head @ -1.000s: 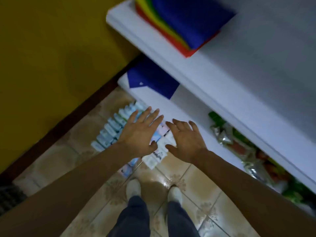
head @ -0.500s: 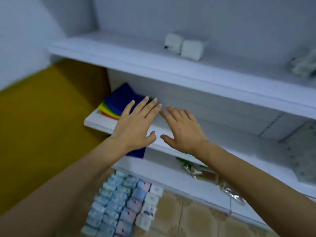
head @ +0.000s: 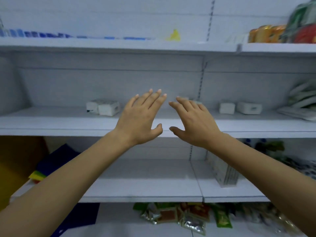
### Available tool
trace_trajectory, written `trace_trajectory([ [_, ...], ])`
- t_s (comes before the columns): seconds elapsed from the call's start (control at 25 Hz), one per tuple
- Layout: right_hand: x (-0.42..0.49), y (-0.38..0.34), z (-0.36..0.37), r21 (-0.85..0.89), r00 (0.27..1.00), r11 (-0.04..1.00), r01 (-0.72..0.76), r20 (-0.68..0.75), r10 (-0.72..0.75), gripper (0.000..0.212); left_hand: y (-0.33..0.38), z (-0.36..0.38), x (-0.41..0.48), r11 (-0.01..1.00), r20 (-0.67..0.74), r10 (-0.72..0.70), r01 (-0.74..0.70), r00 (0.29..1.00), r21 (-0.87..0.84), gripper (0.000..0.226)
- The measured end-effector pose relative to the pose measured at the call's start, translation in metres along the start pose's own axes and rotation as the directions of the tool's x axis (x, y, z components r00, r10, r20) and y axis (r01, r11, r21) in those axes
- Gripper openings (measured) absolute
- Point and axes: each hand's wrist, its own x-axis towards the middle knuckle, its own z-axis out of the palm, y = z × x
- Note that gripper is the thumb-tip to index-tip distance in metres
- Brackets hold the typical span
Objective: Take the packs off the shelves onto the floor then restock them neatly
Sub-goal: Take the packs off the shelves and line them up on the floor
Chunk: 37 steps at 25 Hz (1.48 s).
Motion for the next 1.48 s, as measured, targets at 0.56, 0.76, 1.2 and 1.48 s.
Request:
trace_trajectory([
  [0.56,-0.116,0.166,-0.054,-0.084,0.985,0.985,-0.154,0.072,0.16,0.073,0.179,0.021,0.09,0.981,0.038,0.131,-0.124,0.991,-0.152,0.081],
  [0.76,-0.117,0.231,-0.021,-0.15,0.977,0.976,-0.159,0.118,0.177,0.072,0.217,0.081,0.146,0.957,0.017,0.168,-0.159,0.986,-0.241,0.08],
  [1.2,-0.084,0.426,0.069,-0.275,0.927,0.928,-0.251,0.207,0.312,0.067,0.295,0.256,0.313,0.879,0.087,0.245,-0.183,0.966,-0.439,0.08],
  [1.48,-0.089,0.522,0.14,-0.188,0.883,0.924,-0.332,0.282,0.375,0.066,0.347,0.348,0.355,0.851,0.273,0.229,-0.056,0.934,-0.521,0.082],
])
